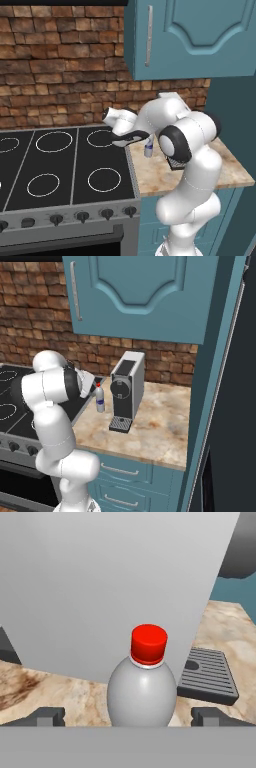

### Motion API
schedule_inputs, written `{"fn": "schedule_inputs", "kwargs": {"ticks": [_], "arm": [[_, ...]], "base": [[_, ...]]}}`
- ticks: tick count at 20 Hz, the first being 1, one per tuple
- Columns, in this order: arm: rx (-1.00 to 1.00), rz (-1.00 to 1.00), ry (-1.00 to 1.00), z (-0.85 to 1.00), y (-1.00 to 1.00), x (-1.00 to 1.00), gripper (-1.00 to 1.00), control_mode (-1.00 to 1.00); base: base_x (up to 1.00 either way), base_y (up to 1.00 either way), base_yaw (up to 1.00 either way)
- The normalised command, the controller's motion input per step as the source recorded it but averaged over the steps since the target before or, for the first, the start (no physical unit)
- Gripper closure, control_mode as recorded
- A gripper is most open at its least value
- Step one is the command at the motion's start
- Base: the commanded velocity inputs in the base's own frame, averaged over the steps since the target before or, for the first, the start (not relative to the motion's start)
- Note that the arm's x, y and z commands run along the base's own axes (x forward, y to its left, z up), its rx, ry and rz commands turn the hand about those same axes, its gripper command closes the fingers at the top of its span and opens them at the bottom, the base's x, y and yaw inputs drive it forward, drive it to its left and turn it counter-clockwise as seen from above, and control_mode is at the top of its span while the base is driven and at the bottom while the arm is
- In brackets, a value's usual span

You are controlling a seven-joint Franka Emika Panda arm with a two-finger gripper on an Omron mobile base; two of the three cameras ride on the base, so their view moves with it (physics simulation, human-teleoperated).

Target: Take the bottled waters from the counter and place them in the freezer to freeze. Close the freezer door after placing the bottles.

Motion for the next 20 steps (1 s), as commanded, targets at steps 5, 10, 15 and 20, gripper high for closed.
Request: {"fn": "schedule_inputs", "kwargs": {"ticks": [5, 10, 15, 20], "arm": [[0.00, 0.00, 0.00, -0.04, -0.02, 0.00, -1.00, -1.00], [0.00, 0.00, 0.00, -0.01, -0.02, 0.00, -1.00, -1.00], [0.00, 0.00, 0.02, -0.02, -0.02, 0.05, -1.00, -1.00], [0.00, 0.00, 0.01, -0.08, -0.07, 0.03, -1.00, -1.00]], "base": [[0.00, 0.00, 0.00], [0.00, 0.00, 0.00], [0.00, 0.00, 0.00], [0.00, 0.00, 0.00]]}}
